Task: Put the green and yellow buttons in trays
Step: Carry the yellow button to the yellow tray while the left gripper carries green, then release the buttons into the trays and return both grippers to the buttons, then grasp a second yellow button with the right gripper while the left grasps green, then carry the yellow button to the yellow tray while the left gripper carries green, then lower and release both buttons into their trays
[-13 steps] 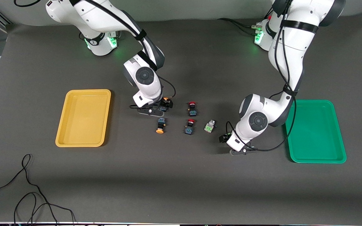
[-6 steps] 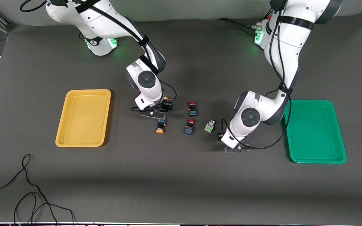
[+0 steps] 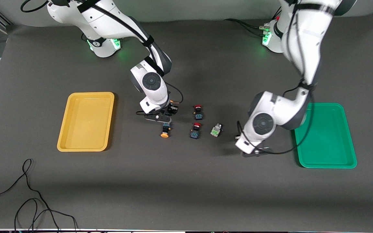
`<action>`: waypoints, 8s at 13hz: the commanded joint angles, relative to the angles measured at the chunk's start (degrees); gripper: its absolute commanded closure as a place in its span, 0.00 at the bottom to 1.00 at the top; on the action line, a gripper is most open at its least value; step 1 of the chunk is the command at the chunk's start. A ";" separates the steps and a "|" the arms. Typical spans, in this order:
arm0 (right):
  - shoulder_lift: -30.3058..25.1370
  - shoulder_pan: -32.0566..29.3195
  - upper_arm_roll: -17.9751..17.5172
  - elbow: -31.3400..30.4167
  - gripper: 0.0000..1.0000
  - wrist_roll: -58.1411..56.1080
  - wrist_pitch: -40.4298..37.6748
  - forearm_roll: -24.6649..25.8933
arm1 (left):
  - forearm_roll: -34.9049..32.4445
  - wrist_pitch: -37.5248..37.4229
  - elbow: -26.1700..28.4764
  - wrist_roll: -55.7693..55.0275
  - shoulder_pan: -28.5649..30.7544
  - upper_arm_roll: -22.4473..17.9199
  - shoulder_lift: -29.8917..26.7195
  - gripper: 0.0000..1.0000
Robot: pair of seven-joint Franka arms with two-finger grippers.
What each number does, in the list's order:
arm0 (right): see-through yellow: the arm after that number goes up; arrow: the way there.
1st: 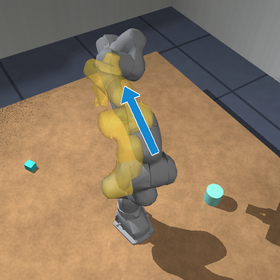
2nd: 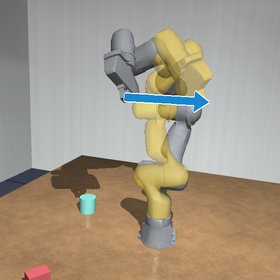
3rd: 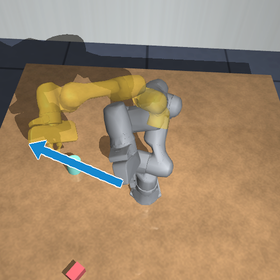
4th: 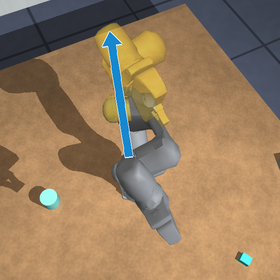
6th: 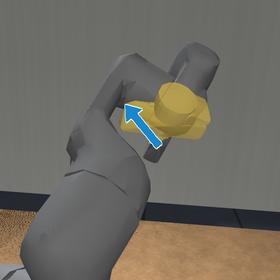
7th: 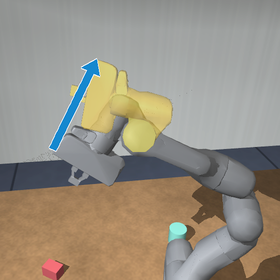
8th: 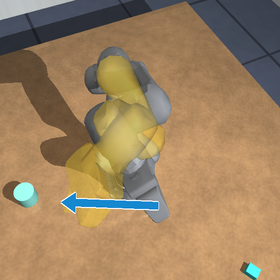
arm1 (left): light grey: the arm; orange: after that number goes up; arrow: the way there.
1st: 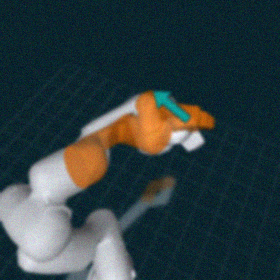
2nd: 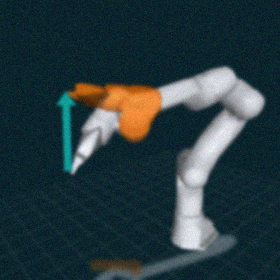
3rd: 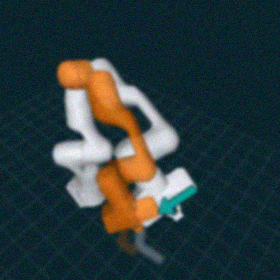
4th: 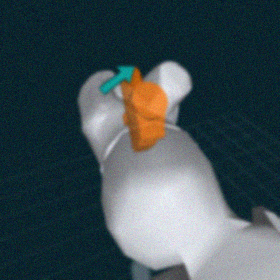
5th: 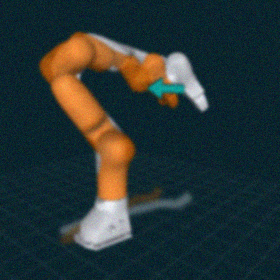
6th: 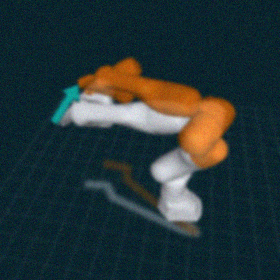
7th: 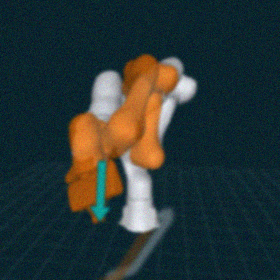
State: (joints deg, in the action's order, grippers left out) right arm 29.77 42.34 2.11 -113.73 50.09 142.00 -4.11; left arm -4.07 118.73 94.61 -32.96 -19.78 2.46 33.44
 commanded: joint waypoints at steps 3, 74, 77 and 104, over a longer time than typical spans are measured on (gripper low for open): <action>-7.26 -2.42 0.70 15.78 0.83 -2.27 -28.66 -5.64 | -0.67 -17.28 -0.21 10.18 8.86 0.00 -12.77 1.00; 2.66 19.98 61.23 14.26 0.83 -69.90 -40.67 -20.32 | -4.63 21.28 2.95 7.30 -5.18 9.67 8.13 1.00; 2.66 18.84 63.19 3.55 0.83 -78.90 -29.02 -21.54 | -4.11 20.14 3.04 6.77 -4.22 9.66 6.91 1.00; 8.38 31.64 84.95 18.54 0.00 -75.49 -50.32 -29.11 | -4.28 22.92 29.40 21.71 35.95 9.49 -12.79 1.00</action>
State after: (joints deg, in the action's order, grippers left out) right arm 38.01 68.85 81.50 -95.34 -26.80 94.03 -34.19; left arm -7.65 136.73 119.98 -11.50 15.08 11.35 21.31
